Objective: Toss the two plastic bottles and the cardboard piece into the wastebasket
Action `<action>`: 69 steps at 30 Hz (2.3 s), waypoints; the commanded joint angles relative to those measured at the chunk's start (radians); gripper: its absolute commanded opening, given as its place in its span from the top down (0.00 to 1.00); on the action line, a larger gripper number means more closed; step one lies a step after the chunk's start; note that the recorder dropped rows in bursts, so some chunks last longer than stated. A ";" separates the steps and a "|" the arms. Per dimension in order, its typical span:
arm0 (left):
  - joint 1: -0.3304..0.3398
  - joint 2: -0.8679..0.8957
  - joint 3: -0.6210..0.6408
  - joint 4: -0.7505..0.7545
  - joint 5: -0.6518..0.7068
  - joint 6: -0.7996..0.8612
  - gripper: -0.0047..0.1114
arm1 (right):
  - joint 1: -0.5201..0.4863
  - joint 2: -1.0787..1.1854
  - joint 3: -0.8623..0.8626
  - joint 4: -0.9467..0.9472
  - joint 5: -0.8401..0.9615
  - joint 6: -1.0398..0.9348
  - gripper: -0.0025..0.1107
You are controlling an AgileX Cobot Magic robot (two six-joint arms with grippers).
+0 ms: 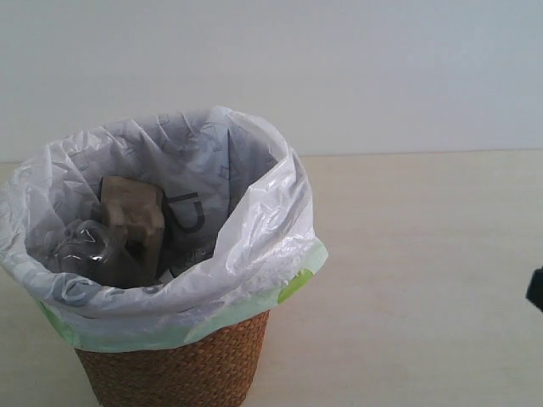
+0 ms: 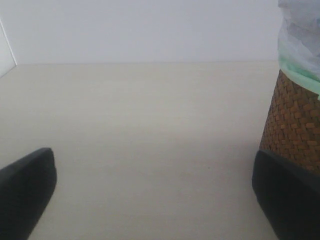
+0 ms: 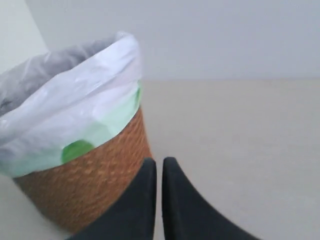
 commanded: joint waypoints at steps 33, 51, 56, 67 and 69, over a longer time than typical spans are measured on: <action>-0.007 -0.003 -0.004 -0.002 -0.008 -0.009 0.03 | -0.170 -0.295 0.179 -0.875 0.083 0.714 0.98; -0.007 -0.003 -0.004 -0.002 -0.008 -0.009 0.03 | -0.170 -0.295 0.179 -0.905 0.222 0.716 0.98; -0.007 -0.003 -0.004 -0.002 -0.008 -0.009 0.03 | -0.170 -0.295 0.179 -0.905 0.225 0.716 0.98; -0.007 -0.003 -0.004 -0.002 -0.008 -0.009 0.03 | -0.183 -0.295 0.179 -0.905 0.225 0.716 0.98; -0.007 -0.003 -0.004 -0.002 -0.008 -0.009 0.03 | -0.179 -0.295 0.179 -0.905 0.225 0.716 0.98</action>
